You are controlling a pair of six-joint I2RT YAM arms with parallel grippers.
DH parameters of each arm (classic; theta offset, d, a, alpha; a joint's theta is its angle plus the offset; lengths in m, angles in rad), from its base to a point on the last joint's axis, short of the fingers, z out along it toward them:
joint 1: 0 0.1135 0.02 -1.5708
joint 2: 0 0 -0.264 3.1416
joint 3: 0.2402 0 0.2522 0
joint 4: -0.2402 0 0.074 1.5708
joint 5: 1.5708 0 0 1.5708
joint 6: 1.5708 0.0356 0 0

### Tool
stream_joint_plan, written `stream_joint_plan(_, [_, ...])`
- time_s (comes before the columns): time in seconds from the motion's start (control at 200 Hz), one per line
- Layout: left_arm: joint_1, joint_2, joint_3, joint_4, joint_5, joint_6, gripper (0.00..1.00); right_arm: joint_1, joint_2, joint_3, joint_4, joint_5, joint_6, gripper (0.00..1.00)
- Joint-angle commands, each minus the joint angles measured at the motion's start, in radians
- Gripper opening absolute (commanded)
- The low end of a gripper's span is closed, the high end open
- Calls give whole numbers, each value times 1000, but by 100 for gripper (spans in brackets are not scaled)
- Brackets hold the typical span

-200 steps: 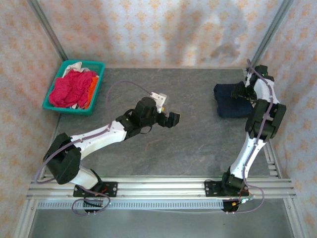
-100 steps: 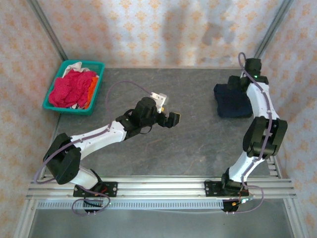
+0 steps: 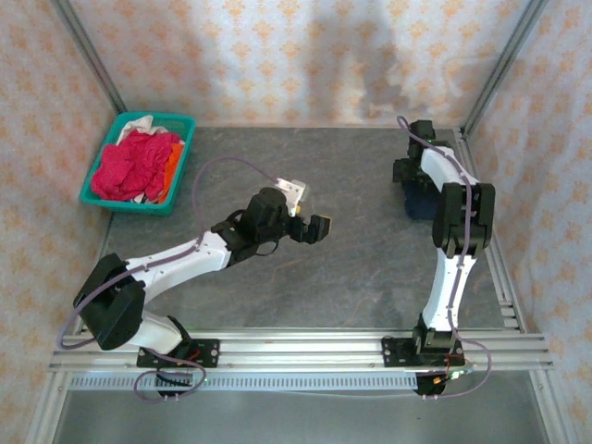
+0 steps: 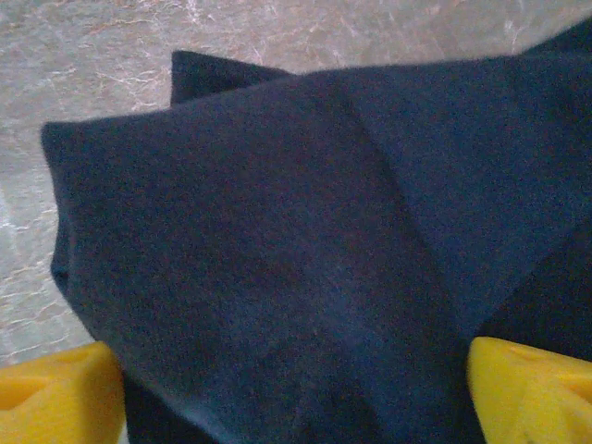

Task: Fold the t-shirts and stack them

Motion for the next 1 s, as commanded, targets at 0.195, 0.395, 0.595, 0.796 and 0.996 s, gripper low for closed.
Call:
stream_joint_plan(0.195, [-5,-19,-24,36,-56,13,100,14,32,61,-77,152,-85,92])
stream_joint_plan(0.395, [-5,-20,-28,39,-54,14,100,61,-118,-90,33,234,-103,97])
stream_joint_plan(0.595, [-4,-23,-27,36,-50,15,100,78,-161,-184,74,214,-103,95])
stream_joint_plan(0.796, [-4,-33,-33,44,-49,14,100,82,-91,-179,63,209,-114,89])
stream_joint_plan(0.996, [-3,-47,-40,37,-52,22,100,82,-42,-138,40,212,-113,69])
